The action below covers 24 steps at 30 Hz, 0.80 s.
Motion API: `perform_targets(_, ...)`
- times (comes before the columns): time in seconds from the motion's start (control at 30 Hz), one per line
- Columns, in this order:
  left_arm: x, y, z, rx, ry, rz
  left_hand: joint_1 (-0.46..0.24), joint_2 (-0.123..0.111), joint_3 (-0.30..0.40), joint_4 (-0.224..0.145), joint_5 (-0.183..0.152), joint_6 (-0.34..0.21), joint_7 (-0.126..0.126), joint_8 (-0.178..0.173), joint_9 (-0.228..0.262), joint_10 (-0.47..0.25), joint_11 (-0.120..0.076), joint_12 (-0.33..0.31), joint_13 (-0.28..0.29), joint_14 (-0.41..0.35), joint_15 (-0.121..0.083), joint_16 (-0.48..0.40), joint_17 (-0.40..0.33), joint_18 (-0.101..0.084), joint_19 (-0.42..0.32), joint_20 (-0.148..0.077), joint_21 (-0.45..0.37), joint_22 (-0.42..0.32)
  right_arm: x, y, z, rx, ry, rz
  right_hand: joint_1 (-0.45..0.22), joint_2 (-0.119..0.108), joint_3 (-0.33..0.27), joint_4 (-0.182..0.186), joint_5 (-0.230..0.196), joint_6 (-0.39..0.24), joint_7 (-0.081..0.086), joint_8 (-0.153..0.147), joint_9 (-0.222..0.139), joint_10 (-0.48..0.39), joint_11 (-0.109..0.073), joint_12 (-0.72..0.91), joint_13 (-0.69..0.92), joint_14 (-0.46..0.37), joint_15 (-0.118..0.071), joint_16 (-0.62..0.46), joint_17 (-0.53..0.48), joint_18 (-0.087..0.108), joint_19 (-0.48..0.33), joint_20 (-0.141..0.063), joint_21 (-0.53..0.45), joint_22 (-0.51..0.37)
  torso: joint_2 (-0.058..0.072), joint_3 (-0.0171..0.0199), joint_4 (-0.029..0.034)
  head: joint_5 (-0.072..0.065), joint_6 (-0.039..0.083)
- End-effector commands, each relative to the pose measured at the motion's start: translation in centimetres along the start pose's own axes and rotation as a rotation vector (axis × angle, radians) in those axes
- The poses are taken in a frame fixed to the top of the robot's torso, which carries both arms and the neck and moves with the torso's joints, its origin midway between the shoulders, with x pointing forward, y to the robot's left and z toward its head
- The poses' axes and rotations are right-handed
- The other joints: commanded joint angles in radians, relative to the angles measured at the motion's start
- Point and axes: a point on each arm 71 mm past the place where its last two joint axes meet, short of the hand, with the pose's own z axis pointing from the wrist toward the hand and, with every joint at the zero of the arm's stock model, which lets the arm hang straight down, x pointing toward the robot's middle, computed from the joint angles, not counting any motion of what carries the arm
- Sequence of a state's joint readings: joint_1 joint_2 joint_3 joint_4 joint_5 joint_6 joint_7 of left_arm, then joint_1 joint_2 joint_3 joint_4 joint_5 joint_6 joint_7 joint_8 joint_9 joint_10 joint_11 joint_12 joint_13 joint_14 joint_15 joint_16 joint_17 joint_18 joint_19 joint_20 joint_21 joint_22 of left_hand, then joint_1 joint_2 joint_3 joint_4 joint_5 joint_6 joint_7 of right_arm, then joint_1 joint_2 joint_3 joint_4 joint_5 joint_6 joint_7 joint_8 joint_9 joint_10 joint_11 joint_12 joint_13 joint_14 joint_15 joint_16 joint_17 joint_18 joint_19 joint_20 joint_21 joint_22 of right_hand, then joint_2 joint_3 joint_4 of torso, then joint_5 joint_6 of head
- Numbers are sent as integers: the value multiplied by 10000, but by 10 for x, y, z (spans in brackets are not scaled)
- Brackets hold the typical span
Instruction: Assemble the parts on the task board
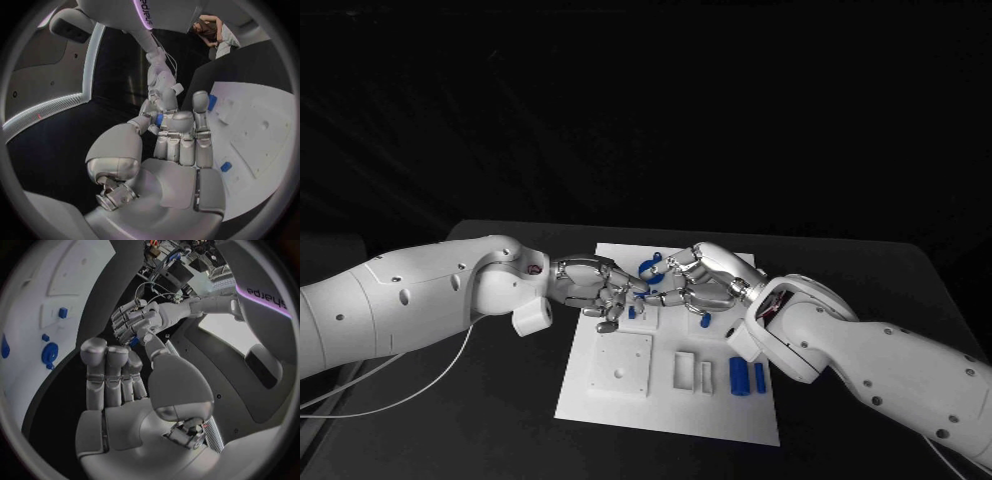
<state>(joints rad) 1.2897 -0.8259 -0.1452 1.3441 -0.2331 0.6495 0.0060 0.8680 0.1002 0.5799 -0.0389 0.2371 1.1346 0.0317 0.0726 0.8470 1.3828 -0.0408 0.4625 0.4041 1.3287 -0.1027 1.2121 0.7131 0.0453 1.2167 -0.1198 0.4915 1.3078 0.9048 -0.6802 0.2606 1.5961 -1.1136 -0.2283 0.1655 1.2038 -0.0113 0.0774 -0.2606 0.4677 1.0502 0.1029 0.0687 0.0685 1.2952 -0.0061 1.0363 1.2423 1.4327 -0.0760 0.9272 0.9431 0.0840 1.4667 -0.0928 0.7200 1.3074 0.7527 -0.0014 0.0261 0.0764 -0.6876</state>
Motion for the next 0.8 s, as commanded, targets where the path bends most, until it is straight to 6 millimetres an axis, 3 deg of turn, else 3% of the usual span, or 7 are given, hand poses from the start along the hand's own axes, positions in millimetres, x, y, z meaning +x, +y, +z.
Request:
perform_targets(0.03,3,-1,2,-32,270,43,-2,65,1774,-1756,74,83,-49,2,32,-74,-15,43,2,-83,14,51,-17,-6,-67,0,42,186,1,1,0,-130,87,213,-1,94,-60,9,-65,84,6,-62,-10,-44,5,38,5,23,0,39,12,51,541,-40,-50,637,-2,7,-5,15,-16)
perform_targets(0.43,3,-1,2,-113,288,67,-7,61,1772,-1747,80,80,-50,-2,68,-74,-14,43,2,-87,14,53,-21,-6,-70,1,43,186,4,1,1,-108,296,354,-12,322,189,-8,-250,528,-106,-59,3,-34,-59,73,37,19,-37,82,73,0,536,-73,-17,679,0,2,-6,-3,-28)
perform_targets(0.8,3,-1,3,-101,290,71,0,46,1770,-1734,62,79,-51,-7,113,-76,-15,43,0,-90,13,58,-26,-9,-71,0,45,185,5,1,2,-97,453,31,-6,318,411,-82,-531,774,-172,-61,34,-32,-93,59,47,12,-65,71,102,-40,535,-109,-18,715,-1,-2,-4,-12,-36)
